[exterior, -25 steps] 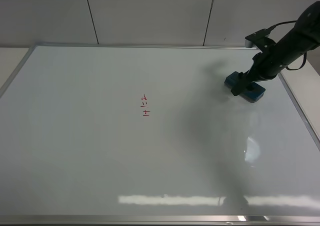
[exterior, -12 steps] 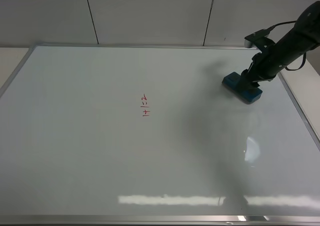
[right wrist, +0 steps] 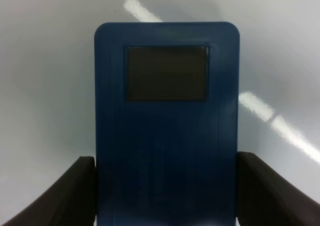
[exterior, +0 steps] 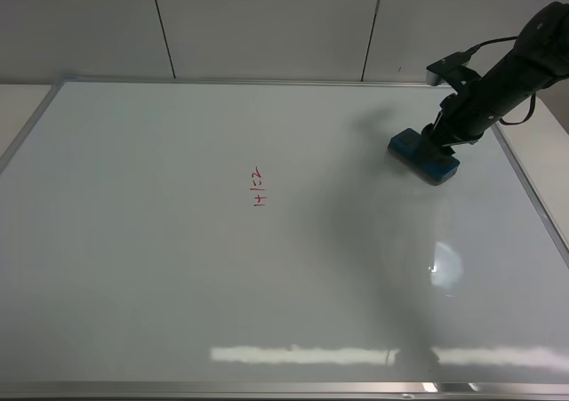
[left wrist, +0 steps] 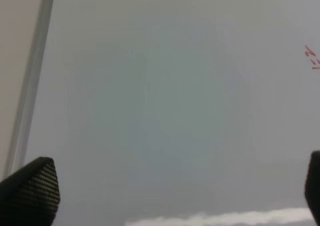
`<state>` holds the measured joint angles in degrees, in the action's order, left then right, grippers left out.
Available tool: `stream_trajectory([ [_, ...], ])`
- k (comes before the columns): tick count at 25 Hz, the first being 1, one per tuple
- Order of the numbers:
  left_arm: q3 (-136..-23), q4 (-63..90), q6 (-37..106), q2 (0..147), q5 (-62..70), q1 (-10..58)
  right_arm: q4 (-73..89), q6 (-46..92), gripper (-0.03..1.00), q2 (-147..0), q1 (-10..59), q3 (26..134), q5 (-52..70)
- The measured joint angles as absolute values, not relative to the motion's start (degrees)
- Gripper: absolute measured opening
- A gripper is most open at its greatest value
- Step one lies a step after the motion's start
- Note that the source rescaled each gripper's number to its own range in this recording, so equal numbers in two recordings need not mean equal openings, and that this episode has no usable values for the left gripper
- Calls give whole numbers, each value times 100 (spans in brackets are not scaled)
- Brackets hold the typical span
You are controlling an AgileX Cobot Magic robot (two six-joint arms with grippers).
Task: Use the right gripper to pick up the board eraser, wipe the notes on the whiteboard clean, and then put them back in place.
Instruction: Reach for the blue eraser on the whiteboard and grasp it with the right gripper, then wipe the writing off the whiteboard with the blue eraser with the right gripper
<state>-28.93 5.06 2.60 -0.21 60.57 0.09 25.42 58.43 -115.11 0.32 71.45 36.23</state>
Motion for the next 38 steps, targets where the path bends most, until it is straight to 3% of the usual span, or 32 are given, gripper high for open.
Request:
stream_trajectory([
  [24,-2893,506,260,-21,6057,9,2535,5098,2,-10798,105,7145,4031],
  [29,-2893,506,260,-21,6057,9,2285,4063,2,-10604,503,7145,4214],
  [38,-2893,506,260,-21,6057,9,1130,1501,2,-10534,1855,7145,4360],
])
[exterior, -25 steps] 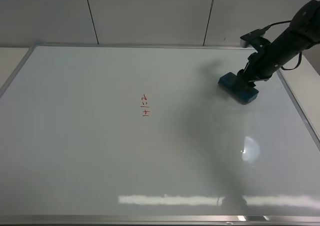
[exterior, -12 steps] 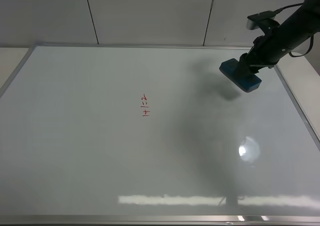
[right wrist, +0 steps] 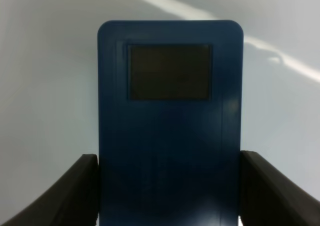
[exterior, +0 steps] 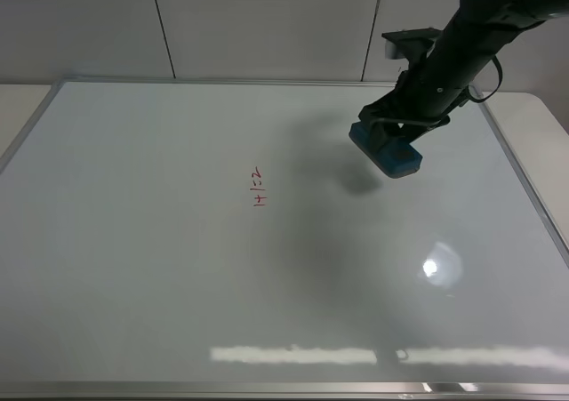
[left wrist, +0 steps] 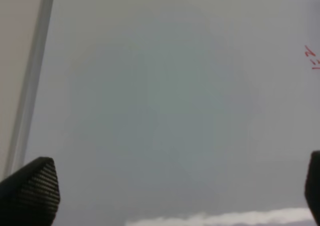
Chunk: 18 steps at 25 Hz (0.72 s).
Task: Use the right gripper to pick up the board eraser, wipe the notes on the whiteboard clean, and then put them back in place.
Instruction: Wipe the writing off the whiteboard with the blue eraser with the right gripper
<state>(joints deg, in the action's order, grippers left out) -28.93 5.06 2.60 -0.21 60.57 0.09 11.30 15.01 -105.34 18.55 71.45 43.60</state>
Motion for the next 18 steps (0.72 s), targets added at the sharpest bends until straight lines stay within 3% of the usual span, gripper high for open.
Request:
stream_trajectory([
  [11,-2893,506,260,-21,6057,9,1074,1199,2,-10527,3389,7145,3411],
  [18,-2893,506,260,-21,6057,9,1068,403,2,-10535,3955,7180,2689],
])
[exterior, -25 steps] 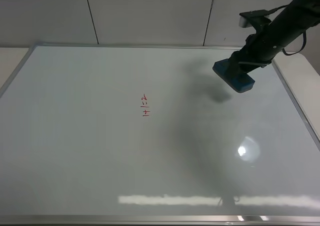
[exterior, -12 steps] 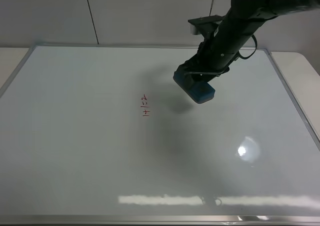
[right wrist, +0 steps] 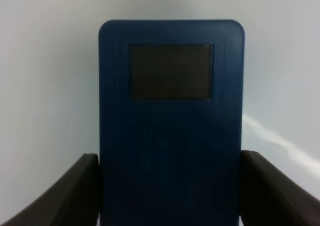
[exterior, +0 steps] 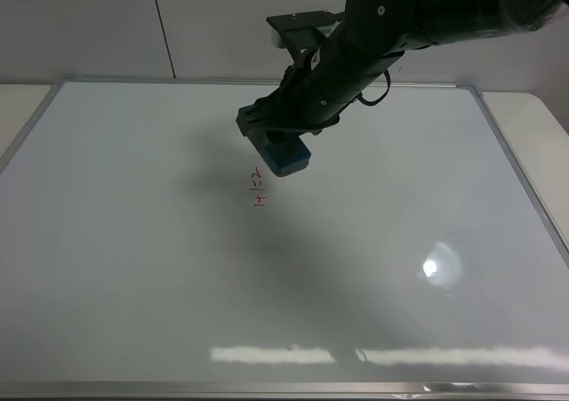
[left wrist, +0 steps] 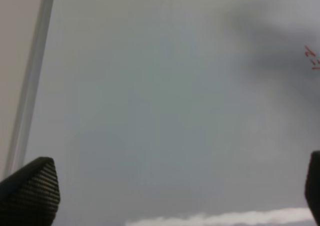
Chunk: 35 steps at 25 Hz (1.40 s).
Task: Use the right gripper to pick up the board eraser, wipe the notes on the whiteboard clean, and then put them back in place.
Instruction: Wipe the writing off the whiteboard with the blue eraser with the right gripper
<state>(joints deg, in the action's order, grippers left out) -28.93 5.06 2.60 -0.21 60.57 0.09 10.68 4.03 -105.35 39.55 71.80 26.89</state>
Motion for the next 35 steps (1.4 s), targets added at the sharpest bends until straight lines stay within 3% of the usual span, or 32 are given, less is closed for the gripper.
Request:
stream_trajectory([
  [15,-2893,506,260,-21,6057,9,746,0,2,-12104,4724,9033,4060],
  [20,-2893,506,260,-21,6057,9,465,-166,2,-12382,5036,9132,4179],
  [35,-2893,506,260,-21,6057,9,34,-172,2,-12673,5051,9132,4366],
])
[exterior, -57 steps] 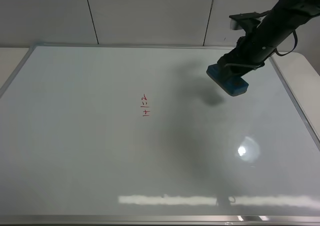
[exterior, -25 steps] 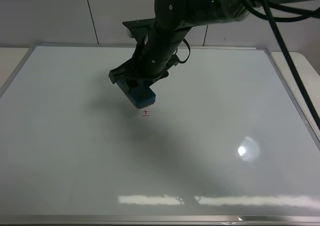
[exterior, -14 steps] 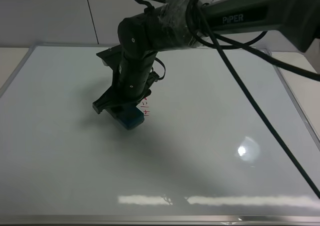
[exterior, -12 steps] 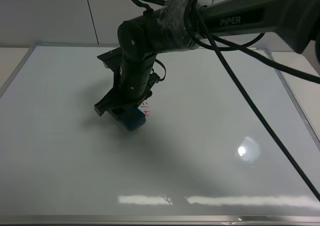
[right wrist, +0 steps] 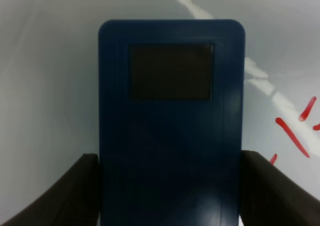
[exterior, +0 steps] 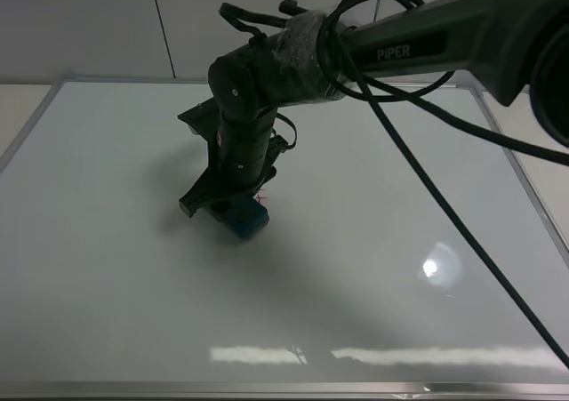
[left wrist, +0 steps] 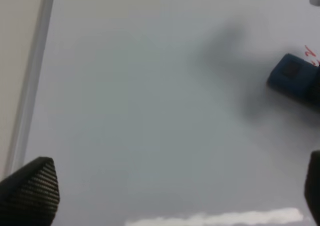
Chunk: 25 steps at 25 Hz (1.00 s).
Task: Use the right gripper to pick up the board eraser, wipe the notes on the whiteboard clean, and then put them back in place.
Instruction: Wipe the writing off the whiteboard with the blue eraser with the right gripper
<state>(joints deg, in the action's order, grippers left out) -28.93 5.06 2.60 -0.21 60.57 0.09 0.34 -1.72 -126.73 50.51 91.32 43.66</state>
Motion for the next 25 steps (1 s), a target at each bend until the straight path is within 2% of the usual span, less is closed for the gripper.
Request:
stream_trajectory([
  [25,-2893,506,260,-21,6057,9,-301,-568,2,-12767,5078,9202,4540],
])
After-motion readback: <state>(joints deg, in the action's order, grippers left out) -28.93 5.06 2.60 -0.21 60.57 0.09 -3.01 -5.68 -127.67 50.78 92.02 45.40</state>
